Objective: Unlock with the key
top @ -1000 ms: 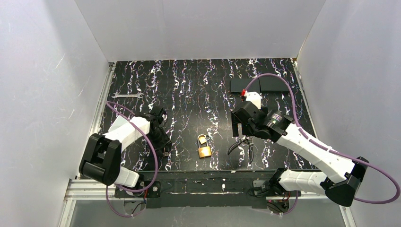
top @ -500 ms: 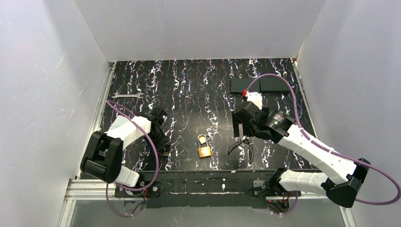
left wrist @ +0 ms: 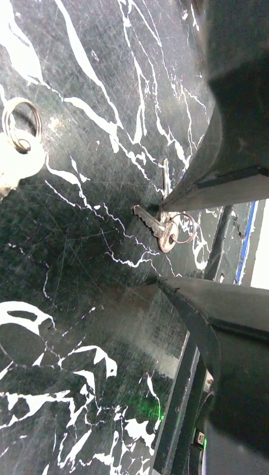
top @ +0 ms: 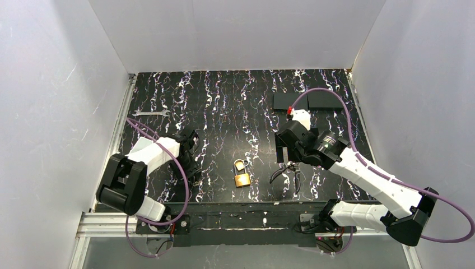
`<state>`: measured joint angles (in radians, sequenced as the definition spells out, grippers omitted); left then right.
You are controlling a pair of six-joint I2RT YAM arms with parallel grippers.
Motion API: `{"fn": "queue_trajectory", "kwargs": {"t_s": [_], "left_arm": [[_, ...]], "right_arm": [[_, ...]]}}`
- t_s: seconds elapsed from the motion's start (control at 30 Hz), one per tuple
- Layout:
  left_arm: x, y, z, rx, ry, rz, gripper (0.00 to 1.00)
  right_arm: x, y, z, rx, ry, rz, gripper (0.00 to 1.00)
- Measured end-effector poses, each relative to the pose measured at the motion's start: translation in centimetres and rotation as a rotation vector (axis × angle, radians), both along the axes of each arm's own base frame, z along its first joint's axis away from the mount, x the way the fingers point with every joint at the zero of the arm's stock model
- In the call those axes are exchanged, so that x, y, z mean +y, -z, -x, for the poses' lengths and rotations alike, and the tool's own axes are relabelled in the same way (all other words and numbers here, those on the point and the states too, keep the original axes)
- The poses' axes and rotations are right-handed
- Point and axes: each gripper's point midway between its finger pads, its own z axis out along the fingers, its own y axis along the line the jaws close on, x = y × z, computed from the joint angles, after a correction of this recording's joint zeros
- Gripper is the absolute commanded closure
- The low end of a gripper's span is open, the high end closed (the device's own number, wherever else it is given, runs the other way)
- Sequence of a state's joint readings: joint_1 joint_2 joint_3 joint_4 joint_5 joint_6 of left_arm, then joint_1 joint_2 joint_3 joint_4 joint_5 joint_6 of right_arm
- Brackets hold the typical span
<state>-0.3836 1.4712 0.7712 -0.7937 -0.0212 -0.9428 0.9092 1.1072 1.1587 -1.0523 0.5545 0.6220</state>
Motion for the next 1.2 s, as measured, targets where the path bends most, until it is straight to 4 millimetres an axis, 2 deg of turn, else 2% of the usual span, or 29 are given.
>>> {"fn": "queue_trajectory", "kwargs": {"t_s": [0.1, 0.17, 0.2, 0.23, 0.27, 0.43, 0.63, 0.87, 0.9, 0.93, 1.03, 1.1, 1.2], "left_arm": [[-0.2, 0.1, -0.1, -0.003, 0.005, 0.005, 0.63], [-0.4, 0.1, -0.2, -0.002, 0.006, 0.011, 0.7], [-0.5, 0.1, -0.2, 0.0, 0.007, 0.012, 0.79], [-0.6, 0.1, -0.3, 0.0, 0.009, 0.018, 0.95], [-0.8, 0.1, -0.4, 0.0, 0.009, 0.021, 1.0], [-1.5, 0.0, -1.0, -0.022, 0.049, 0.028, 1.0], [-1.2, -0.7, -1.1, -0.059, 0.113, 0.009, 1.0], [-0.8, -5.1, -2.5, -0.232, 0.166, 0.02, 1.0], [-0.8, -5.6, -2.6, -0.25, 0.168, 0.021, 0.91], [-0.6, -6.1, -2.7, -0.27, 0.172, 0.02, 0.77], [-0.2, -6.6, -2.4, -0.275, 0.181, 0.006, 0.53], [-0.1, -6.4, -1.9, -0.256, 0.188, -0.002, 0.48], [-0.1, -5.7, -1.3, -0.229, 0.228, -0.001, 0.45]], "right_arm": [[-0.1, 0.3, 0.1, 0.006, 0.0, 0.008, 0.0], [-0.2, 0.4, 0.1, 0.008, -0.001, 0.011, 0.0], [-0.2, 0.4, 0.1, 0.008, -0.001, 0.011, 0.0], [-0.2, 0.4, 0.1, 0.008, -0.001, 0.01, 0.0], [-0.2, 0.4, 0.1, 0.008, -0.001, 0.011, 0.0], [-0.2, 0.4, 0.1, 0.008, -0.001, 0.011, 0.0], [-0.2, 0.4, 0.1, 0.008, -0.001, 0.011, 0.0], [-0.1, 0.5, 0.1, 0.012, -0.002, 0.014, 0.0], [0.0, 0.6, 0.1, 0.014, -0.003, 0.014, 0.0], [0.0, 0.6, 0.1, 0.018, -0.004, 0.014, 0.0], [0.2, 0.7, 0.1, 0.022, -0.007, 0.011, 0.0], [0.3, 0.8, 0.1, 0.025, -0.009, 0.01, 0.0], [0.4, 0.9, 0.2, 0.033, -0.012, 0.009, 0.0]]}}
